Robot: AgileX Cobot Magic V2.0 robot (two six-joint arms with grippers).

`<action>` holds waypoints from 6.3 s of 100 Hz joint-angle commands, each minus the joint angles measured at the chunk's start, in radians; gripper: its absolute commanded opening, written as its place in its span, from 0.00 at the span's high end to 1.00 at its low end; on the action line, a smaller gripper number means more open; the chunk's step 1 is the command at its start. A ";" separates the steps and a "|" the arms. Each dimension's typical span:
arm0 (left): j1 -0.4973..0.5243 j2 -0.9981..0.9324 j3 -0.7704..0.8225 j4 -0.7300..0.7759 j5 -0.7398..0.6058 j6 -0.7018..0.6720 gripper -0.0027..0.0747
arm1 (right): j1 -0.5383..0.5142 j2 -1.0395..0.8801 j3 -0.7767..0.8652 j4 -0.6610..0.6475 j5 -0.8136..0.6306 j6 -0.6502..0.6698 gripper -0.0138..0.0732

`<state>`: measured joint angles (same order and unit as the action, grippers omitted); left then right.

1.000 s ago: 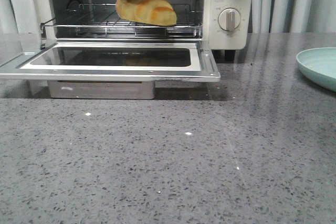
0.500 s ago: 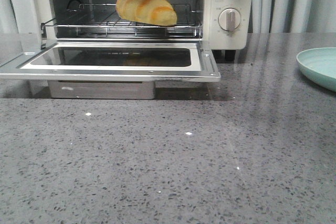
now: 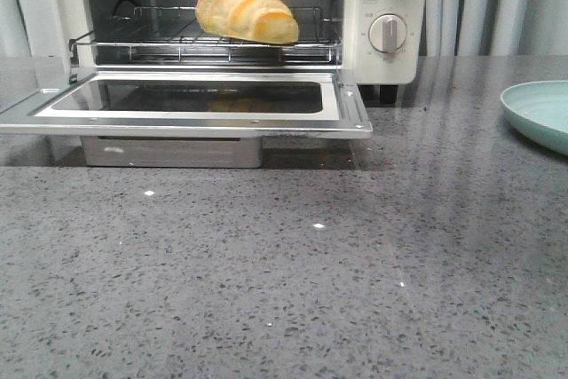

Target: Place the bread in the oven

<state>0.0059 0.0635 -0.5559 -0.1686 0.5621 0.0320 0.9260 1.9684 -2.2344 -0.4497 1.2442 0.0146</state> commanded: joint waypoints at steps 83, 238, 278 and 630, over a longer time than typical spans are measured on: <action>0.005 -0.002 0.298 -0.104 -0.307 -0.011 0.99 | -0.071 -0.435 0.398 -0.107 0.070 0.186 0.45; 0.005 -0.002 0.320 -0.104 -0.316 -0.011 0.99 | -0.163 -0.880 0.868 -0.115 0.050 0.323 0.93; 0.005 -0.002 0.320 -0.104 -0.316 -0.011 0.99 | -0.278 -0.971 0.974 -0.090 0.029 0.316 0.93; 0.005 -0.002 0.320 -0.104 -0.316 -0.011 0.99 | -0.979 -1.996 2.269 0.418 -0.923 -0.035 0.93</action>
<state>0.0112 0.0493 -0.2090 -0.2588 0.3230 0.0299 -0.0534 -0.0082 0.0087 -0.0217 0.3386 -0.0224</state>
